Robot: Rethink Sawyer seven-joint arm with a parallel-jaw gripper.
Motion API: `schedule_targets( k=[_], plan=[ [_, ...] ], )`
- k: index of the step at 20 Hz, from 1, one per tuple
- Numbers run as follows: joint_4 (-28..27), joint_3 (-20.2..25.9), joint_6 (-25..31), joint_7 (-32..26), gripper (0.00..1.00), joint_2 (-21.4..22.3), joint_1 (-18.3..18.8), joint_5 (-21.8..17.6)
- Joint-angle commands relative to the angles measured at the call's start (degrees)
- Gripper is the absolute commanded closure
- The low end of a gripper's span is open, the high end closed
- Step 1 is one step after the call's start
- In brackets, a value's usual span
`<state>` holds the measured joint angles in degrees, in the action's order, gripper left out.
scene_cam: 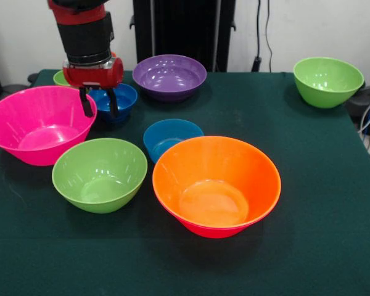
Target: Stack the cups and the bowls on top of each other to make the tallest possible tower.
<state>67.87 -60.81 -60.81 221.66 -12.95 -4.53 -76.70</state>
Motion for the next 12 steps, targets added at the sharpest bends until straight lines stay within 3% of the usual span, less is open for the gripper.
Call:
schedule_targets(
  k=[1,2,12],
  plan=[
    [-6.5,9.1,2.7,-15.6,0.0,1.6,-0.9,0.3],
    [-6.7,9.1,2.8,-16.3,1.0,1.8,-0.8,0.2],
    [-7.0,9.0,3.3,-18.7,1.0,3.5,-0.2,0.5]
  ],
)
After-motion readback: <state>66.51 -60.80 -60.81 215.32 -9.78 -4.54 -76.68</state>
